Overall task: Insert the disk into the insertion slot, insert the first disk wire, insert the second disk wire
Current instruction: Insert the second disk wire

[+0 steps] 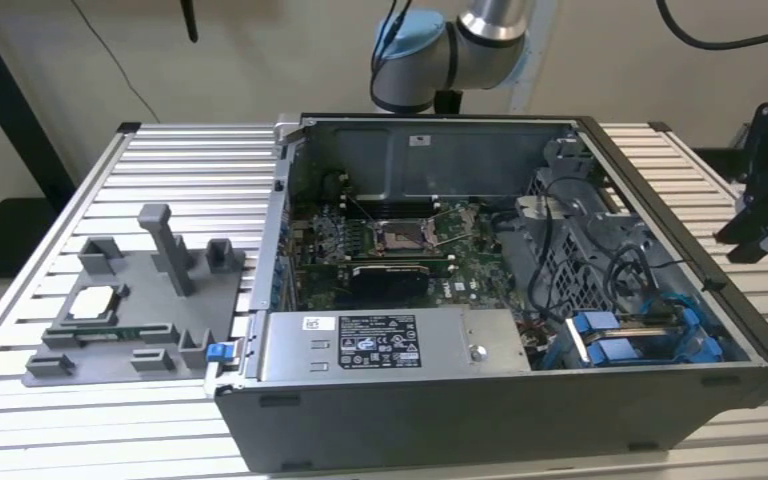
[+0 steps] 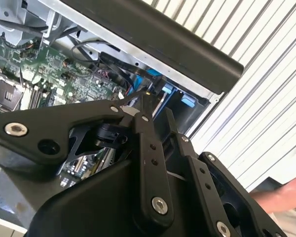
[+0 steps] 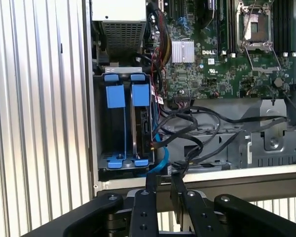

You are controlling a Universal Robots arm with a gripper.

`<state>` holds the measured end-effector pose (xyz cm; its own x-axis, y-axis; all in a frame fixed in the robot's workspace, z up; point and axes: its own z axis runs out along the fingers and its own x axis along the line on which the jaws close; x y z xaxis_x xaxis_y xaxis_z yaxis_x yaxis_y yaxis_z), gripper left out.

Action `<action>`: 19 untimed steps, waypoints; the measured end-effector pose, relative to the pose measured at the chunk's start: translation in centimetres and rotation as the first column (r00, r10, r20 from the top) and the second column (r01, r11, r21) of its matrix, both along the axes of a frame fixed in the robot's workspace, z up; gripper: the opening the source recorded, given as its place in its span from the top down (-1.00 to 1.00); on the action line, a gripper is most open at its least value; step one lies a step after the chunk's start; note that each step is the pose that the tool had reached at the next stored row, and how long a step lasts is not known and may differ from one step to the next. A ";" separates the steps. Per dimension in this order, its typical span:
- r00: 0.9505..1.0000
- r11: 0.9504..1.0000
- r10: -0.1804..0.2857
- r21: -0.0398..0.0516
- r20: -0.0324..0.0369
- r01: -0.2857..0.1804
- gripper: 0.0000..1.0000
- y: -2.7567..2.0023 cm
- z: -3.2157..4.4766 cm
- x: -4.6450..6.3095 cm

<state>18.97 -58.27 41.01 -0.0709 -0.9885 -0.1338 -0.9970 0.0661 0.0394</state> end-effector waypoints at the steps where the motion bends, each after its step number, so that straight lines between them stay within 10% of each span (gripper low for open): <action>1: 1.000 1.000 0.000 0.000 0.000 0.000 -1.00 0.00 -0.14 0.1; 19: 1.000 1.000 0.000 0.012 0.000 0.000 -1.00 -0.02 -2.45 0.9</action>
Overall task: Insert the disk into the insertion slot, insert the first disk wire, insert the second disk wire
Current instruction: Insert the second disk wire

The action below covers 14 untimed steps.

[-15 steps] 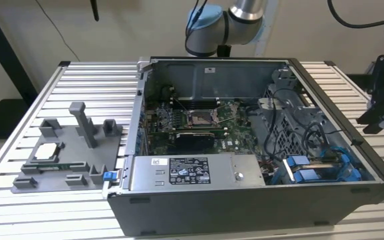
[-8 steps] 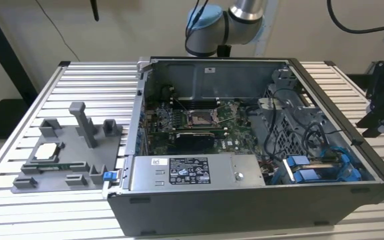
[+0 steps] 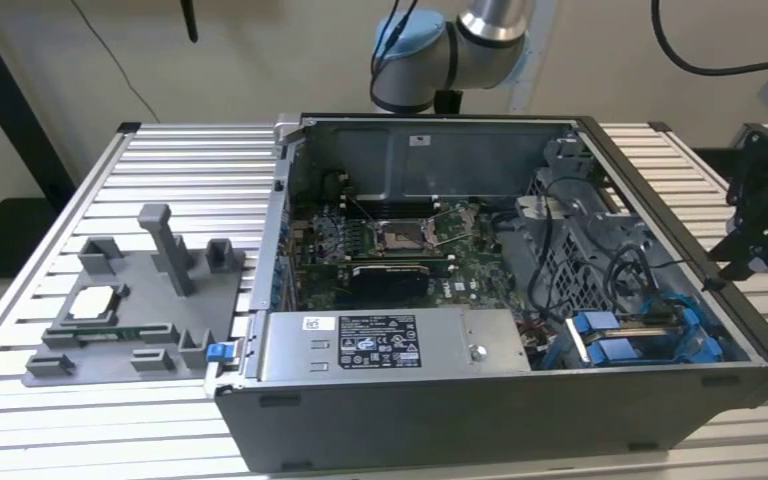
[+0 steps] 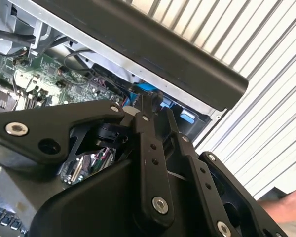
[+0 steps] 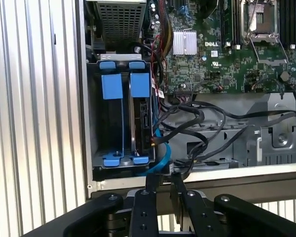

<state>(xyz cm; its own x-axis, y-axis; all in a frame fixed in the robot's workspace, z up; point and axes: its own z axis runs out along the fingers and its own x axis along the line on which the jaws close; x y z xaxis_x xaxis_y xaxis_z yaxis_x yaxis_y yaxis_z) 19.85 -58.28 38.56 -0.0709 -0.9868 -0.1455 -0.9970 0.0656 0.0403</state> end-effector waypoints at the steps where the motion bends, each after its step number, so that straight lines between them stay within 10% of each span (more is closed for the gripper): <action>1: 1.000 1.000 0.000 0.002 0.000 0.000 -1.00 -0.04 -0.17 0.0; 7: 1.000 1.000 0.000 0.014 0.000 0.000 -1.00 -0.38 -1.09 0.2; 13: 1.000 0.999 0.000 0.048 0.000 0.000 -1.00 -0.83 -1.66 0.2; 14: 1.000 0.999 0.000 0.050 0.000 0.000 1.00 -1.07 -1.75 0.2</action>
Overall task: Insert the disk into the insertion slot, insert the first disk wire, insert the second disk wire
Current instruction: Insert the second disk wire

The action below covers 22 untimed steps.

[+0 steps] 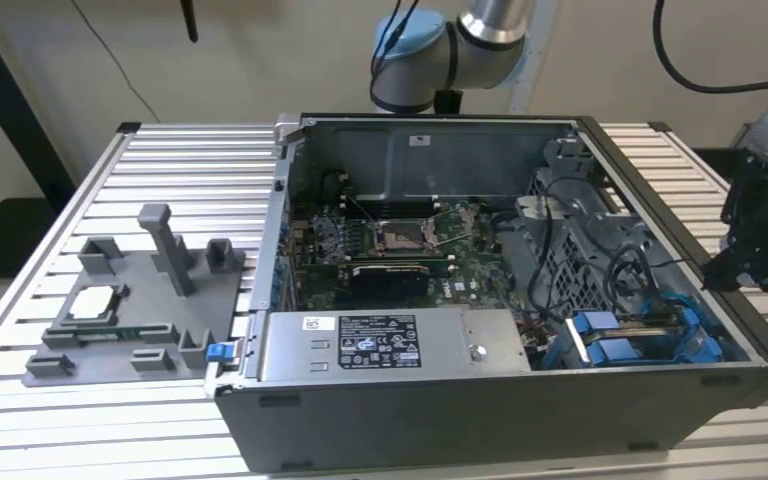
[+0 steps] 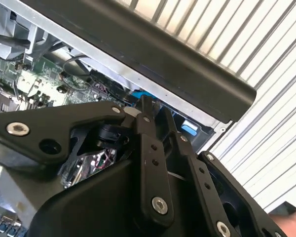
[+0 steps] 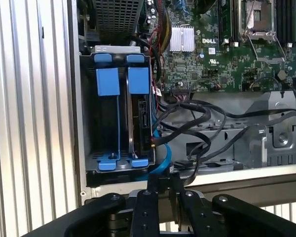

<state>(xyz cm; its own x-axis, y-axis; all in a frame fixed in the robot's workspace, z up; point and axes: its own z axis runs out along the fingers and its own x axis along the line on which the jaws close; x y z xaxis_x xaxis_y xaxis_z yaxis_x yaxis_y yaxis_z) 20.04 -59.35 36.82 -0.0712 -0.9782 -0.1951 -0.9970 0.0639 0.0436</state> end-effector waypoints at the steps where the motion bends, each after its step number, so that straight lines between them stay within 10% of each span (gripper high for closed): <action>1: 1.000 1.000 0.000 0.002 0.000 0.000 1.00 -0.25 -0.10 0.0; 4: 1.000 1.000 0.000 0.008 0.000 0.000 1.00 -0.77 -0.23 0.0; 14: 1.000 0.997 -0.006 0.071 0.000 0.006 1.00 -0.81 1.18 -2.2; 22: 1.000 0.997 -0.006 0.083 -0.001 0.006 1.00 0.06 1.50 -4.1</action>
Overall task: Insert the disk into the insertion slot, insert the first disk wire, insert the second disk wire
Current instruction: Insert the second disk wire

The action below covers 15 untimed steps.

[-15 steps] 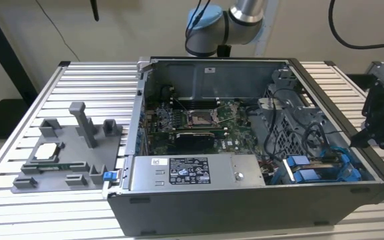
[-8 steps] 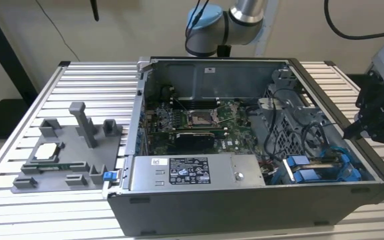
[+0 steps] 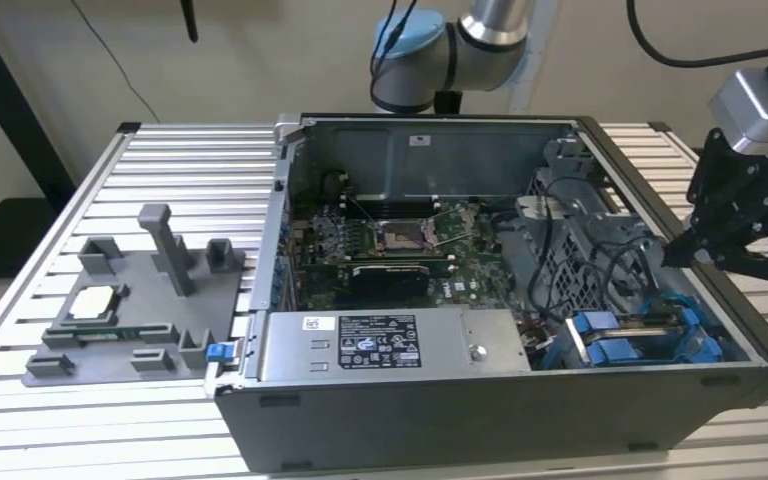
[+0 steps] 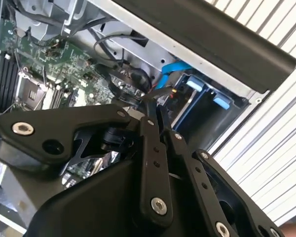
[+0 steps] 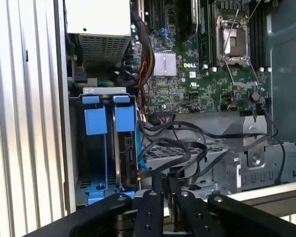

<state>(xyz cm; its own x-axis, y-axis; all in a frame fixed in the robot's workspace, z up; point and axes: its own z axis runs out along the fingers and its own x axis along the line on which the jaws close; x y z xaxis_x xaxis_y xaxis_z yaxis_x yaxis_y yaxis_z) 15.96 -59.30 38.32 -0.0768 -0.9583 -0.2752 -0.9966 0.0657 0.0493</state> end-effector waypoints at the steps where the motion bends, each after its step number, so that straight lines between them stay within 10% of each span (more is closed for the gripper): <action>1: 1.000 1.000 0.000 0.001 0.000 0.000 1.00 0.19 -0.01 -0.3; 7: 1.000 1.000 0.000 -0.005 -0.014 0.000 1.00 0.87 0.00 -2.0; 15: 0.999 0.991 -0.003 -0.133 -0.033 -0.002 1.00 0.88 0.00 -3.1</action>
<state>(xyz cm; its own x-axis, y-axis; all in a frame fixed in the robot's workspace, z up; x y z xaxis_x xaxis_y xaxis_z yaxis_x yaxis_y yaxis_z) 12.81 -58.41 38.32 -0.0842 -0.9862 -0.1428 -0.9945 0.0743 0.0734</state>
